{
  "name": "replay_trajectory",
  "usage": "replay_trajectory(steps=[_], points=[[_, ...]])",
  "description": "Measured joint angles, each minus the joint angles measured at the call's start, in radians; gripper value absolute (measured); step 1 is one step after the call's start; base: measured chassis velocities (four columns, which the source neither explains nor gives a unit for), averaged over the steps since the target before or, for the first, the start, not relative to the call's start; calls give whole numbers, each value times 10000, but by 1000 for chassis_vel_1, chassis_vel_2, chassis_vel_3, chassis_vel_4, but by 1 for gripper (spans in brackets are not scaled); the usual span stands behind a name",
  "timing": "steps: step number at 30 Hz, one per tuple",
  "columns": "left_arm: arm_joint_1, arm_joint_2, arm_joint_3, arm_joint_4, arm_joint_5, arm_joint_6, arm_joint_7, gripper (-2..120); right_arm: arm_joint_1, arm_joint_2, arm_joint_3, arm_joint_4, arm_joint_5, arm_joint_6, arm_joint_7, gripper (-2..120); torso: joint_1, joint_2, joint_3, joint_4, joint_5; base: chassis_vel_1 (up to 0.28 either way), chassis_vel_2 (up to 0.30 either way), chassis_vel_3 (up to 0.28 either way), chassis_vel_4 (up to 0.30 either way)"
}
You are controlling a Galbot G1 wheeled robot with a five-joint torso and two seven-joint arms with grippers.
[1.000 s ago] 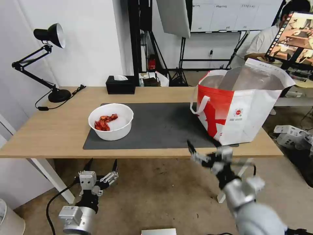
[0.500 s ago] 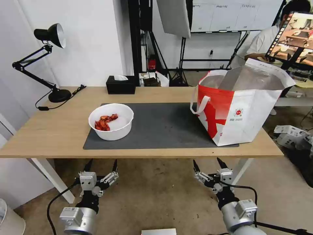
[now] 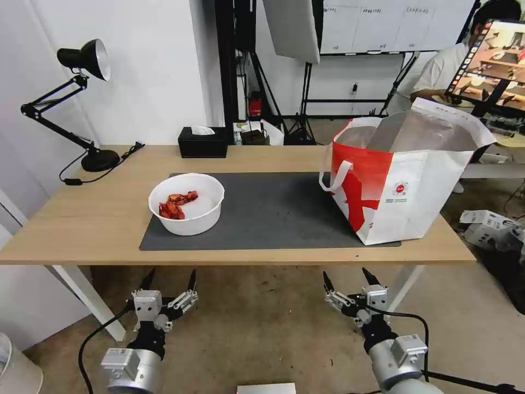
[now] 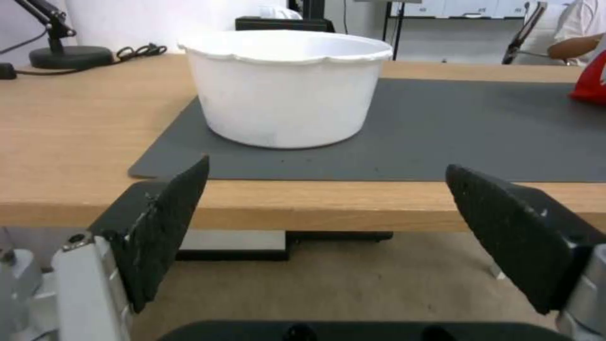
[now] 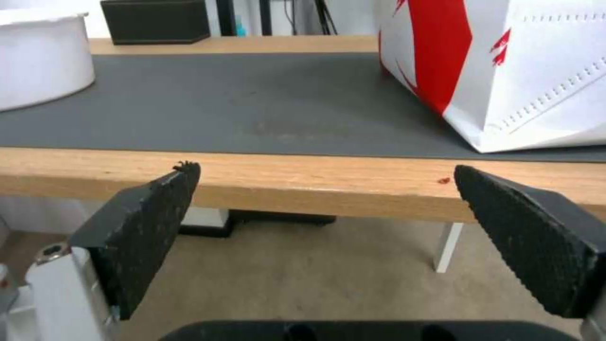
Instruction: Pick up the trash from the table and place it into the takeout bag.
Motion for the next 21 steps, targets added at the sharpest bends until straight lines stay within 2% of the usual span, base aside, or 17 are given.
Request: replay_trajectory(steps=[12, 18, 20, 21], points=[[-72, 157, -106, 36, -170, 5, 1, 100, 19, -7, -5, 0, 21, -11, 1, 100, 1, -1, 0, 1, 0, 0, 0, 0, 0], [-542, 548, -511, 17, -926, 325, -127, 100, 22, -10, -5, 2, 25, -14, 2, 100, 0, 0, 0, 1, 0, 0, 0, 0, 0], [-1100, 954, -833, -94, -1655, 825, -192, 100, 23, -11, -6, 2, 27, -15, 2, 100, 1, 0, 0, 3, -3, 0, 0, 0, 0], [-1100, 954, -833, -94, -1655, 825, -192, 100, 23, -11, -6, 2, 27, -15, 2, 100, 1, 0, 0, 3, -3, 0, 0, 0, 0]])
